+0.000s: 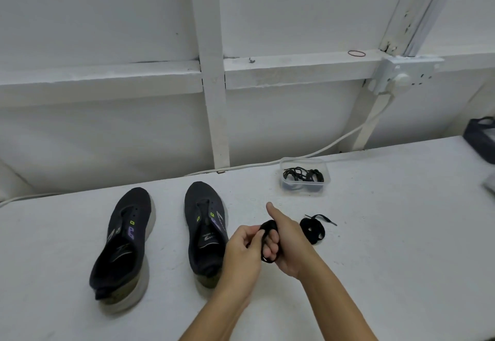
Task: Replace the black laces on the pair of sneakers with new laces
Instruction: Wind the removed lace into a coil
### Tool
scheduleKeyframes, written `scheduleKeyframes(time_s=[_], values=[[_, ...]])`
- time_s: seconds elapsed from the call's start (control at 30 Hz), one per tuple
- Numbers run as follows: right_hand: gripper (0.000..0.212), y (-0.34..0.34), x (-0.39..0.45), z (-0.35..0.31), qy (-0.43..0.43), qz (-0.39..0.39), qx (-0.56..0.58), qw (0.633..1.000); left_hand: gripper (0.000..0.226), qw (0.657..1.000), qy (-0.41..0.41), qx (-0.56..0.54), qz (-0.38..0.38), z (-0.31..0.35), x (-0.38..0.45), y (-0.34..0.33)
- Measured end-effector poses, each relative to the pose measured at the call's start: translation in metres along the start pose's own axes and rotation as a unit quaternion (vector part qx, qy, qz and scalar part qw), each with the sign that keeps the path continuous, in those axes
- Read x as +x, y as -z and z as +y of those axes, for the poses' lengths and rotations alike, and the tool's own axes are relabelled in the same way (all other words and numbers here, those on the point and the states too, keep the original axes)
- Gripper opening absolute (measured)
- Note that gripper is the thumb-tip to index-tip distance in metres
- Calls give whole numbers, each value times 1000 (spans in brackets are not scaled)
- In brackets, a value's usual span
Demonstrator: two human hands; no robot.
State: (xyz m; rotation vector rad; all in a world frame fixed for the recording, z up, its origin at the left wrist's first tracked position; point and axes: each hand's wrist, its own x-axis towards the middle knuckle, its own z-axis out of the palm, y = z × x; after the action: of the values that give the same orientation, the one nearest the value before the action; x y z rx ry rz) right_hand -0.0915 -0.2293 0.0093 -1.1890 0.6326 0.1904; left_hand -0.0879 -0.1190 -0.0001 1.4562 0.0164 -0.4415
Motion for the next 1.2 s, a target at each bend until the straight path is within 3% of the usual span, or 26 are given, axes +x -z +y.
scheduleKeyframes(time_s=[0.13,0.4,0.6,0.73,0.83,0.97,1.1,1.2], values=[[74,3,7,10,-5,44,-49,998,15,999,-5,33,11,-12,-1,-6],[59,13,11,18,0,97,43,994,11,989,-76,126,-4,-25,-1,-13],[69,25,24,31,12,129,4,992,14,994,-5,110,-24,-36,18,-13],[70,32,34,32,7,122,-29,992,26,991,-7,120,-60,-44,19,-13],[64,34,36,26,28,141,-76,987,28,993,-1,113,-22,-42,26,-18],[62,41,36,28,88,176,-146,970,23,997,68,26,15,-38,43,-25],[48,47,37,30,143,201,-197,949,19,996,55,62,45,-41,56,-32],[53,54,38,33,151,167,-246,943,18,991,35,110,70,-39,59,-38]])
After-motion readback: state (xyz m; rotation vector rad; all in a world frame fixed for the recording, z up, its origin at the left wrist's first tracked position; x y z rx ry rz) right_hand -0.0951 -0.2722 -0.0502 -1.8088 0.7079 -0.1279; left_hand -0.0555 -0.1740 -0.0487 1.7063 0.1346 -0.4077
